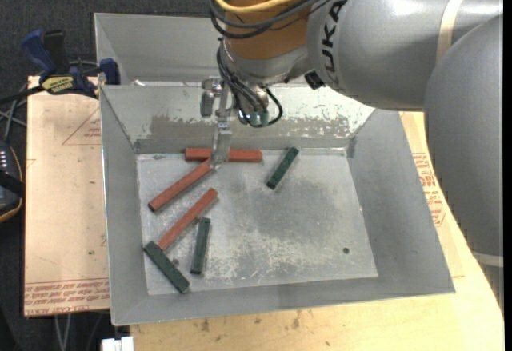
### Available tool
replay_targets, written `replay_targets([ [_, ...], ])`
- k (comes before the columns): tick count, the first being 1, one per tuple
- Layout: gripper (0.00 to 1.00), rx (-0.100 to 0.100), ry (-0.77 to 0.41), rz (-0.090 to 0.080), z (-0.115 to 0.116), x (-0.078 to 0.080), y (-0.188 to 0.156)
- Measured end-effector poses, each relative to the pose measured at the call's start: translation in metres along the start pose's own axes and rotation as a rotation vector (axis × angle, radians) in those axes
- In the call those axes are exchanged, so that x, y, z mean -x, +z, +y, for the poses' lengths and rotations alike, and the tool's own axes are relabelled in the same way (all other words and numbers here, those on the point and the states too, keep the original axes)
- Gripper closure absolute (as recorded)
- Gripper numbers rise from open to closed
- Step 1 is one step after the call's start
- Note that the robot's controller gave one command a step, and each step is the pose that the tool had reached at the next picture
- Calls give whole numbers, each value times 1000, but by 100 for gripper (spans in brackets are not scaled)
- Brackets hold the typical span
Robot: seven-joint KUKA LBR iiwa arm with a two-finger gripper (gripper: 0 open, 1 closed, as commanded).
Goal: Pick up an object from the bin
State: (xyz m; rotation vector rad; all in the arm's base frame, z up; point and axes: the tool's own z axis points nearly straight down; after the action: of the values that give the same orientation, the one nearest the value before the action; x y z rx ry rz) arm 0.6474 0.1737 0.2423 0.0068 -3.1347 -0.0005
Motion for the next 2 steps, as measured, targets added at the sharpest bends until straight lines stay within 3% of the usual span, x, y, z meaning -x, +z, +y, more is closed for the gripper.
replay_targets([
  [1, 0, 1, 3, -8, -1, 1, -6],
  [2, 0, 0, -260, -13, 9, -4, 27],
])
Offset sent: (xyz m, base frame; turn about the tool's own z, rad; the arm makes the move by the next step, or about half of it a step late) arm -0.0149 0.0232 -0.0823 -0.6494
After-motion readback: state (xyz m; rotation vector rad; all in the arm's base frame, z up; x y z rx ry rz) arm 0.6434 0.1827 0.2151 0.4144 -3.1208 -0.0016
